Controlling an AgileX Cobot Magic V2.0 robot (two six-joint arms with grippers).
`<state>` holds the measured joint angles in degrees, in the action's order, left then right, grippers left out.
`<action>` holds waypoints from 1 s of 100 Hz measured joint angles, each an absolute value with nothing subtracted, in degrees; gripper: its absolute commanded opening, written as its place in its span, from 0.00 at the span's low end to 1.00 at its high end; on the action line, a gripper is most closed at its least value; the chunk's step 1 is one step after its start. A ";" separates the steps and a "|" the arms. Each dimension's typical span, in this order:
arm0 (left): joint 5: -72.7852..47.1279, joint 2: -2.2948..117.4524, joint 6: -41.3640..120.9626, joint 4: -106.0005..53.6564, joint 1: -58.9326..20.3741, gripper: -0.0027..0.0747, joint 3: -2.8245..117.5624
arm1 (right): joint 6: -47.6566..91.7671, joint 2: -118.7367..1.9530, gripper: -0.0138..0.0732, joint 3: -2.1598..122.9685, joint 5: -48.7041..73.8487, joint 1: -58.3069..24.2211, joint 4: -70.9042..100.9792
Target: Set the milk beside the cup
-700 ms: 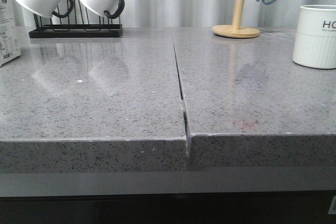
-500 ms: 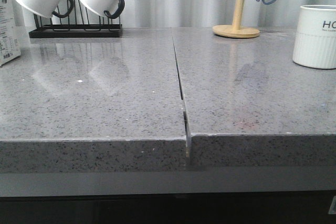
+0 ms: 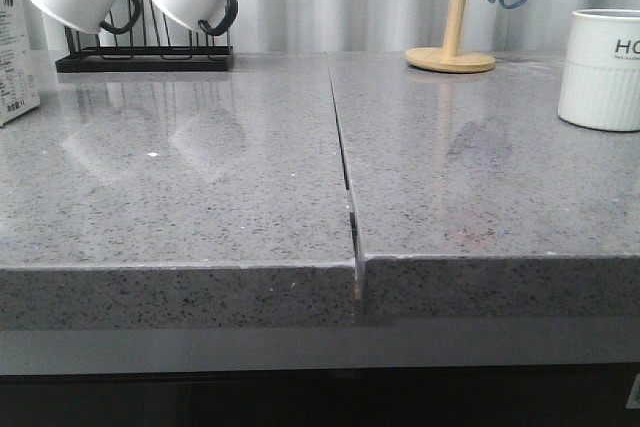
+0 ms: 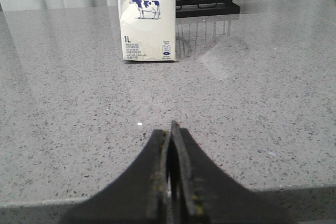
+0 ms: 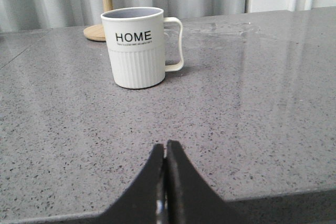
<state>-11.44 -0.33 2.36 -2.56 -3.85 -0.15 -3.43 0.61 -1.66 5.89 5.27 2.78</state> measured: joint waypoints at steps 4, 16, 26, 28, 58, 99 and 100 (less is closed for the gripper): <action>-11.44 -0.33 2.36 -2.56 -3.85 0.01 -0.15 | -3.43 0.61 0.08 -1.66 5.89 5.27 2.78; -11.44 -0.33 2.36 -2.56 -3.85 0.01 -0.15 | -3.43 0.61 0.08 -1.10 7.16 5.27 2.78; -11.44 -0.33 2.36 -2.56 -3.85 0.01 -0.15 | -3.43 0.61 0.08 2.57 10.65 5.27 2.78; -11.44 -0.33 2.36 -2.56 -3.85 0.01 -0.15 | -3.43 0.61 0.08 3.60 11.57 5.27 2.78; -11.44 -0.33 2.36 -2.56 -3.85 0.01 -0.15 | -3.43 -8.54 0.08 18.55 24.64 5.27 2.78; -11.44 -0.33 2.36 -2.56 -3.85 0.01 -0.15 | -3.43 -31.16 0.59 19.63 9.14 5.27 2.78; -11.44 -0.33 2.36 -2.56 -3.85 0.01 -0.15 | -3.43 -31.59 0.59 19.63 8.26 5.27 2.78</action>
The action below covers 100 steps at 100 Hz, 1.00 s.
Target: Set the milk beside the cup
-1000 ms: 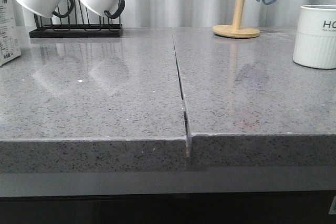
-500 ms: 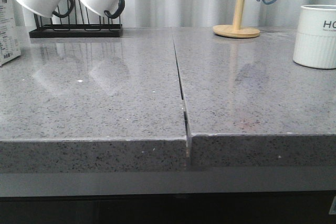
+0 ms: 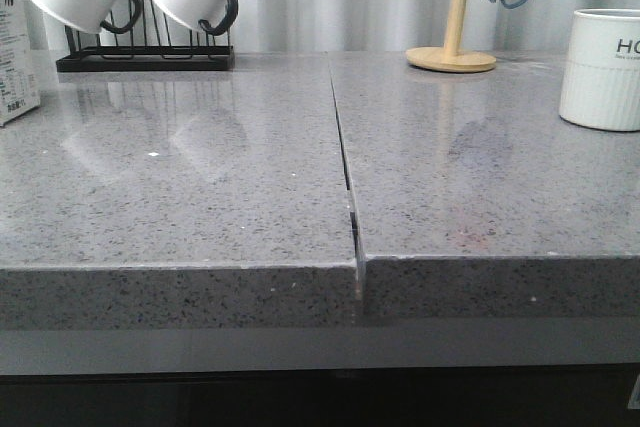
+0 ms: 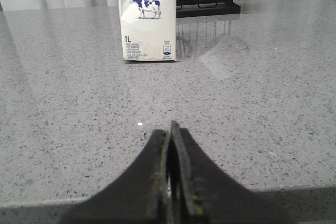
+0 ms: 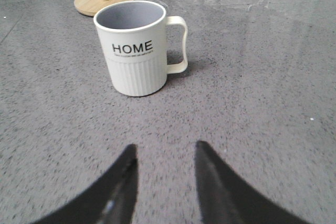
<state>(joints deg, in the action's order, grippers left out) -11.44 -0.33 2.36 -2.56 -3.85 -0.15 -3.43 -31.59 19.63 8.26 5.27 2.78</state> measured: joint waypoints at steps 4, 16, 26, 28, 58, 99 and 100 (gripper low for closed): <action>-11.44 -0.33 2.36 -2.56 -3.85 0.01 -0.15 | -3.43 -34.22 0.58 19.63 5.88 5.27 2.78; -11.44 -0.33 2.36 -2.56 -3.85 0.01 -0.15 | -3.43 -41.92 0.58 19.63 -3.42 5.27 2.78; -11.44 -0.33 2.36 -2.56 -3.85 0.01 -0.15 | -3.43 -48.69 0.58 20.17 -10.01 5.54 2.78; -11.44 -0.33 2.36 -2.56 -3.85 0.01 -0.15 | -3.43 -49.63 0.58 20.31 -11.21 5.67 2.78; -11.44 -0.33 2.36 -2.56 -3.85 0.01 -0.15 | -3.43 -68.18 0.58 28.48 -19.80 7.40 3.12; -11.44 -0.33 2.36 -2.56 -3.85 0.01 -0.15 | -3.43 -86.67 0.58 41.65 -20.22 7.40 3.25; -11.44 -0.33 2.36 -2.56 -3.85 0.01 -0.15 | -3.43 -86.93 0.58 41.83 -20.22 7.40 3.25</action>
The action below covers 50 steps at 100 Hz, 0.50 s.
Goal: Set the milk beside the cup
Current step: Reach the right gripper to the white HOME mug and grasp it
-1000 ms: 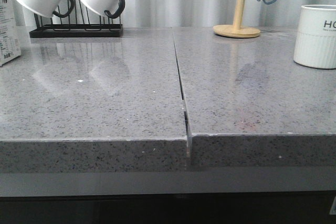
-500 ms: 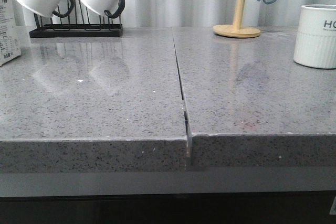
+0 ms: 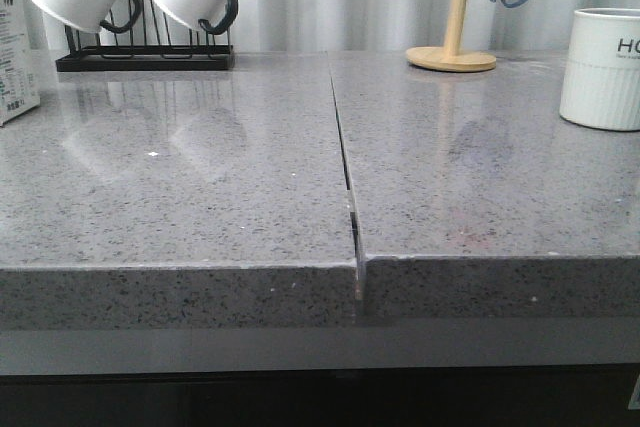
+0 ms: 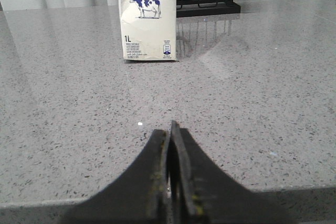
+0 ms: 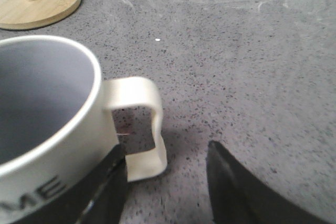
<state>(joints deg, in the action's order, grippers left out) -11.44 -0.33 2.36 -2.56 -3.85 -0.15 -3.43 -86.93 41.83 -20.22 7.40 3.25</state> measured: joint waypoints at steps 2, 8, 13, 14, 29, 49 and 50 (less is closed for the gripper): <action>-11.44 -0.33 2.36 -2.56 -3.85 0.01 -0.15 | -3.43 -87.69 0.58 42.40 -20.22 7.40 3.25; -11.44 -0.33 2.36 -2.56 -3.85 0.01 -0.15 | -3.43 -89.88 0.56 44.02 -20.22 7.40 3.25; -11.44 -0.33 2.36 -2.56 -3.85 0.01 -0.15 | -3.43 -91.53 0.52 45.32 -20.22 7.40 3.25; -11.44 -0.33 2.36 -2.56 -3.85 0.01 -0.15 | -3.43 -91.77 0.50 45.50 -20.22 7.40 3.25; -11.44 -0.33 2.36 -2.56 -3.85 0.01 -0.15 | -3.43 -95.59 0.27 48.35 -20.22 7.40 3.25; -11.44 -0.33 2.36 -2.56 -3.85 0.01 -0.15 | -3.43 -96.14 0.11 48.88 -20.11 7.40 3.25; -11.44 -0.33 2.36 -2.56 -3.85 0.01 -0.15 | -3.43 -96.14 0.11 48.88 -20.11 7.40 3.25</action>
<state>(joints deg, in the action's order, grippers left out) -11.44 -0.33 2.36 -2.56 -3.85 -0.15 -3.43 -96.14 48.88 -20.11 7.40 3.25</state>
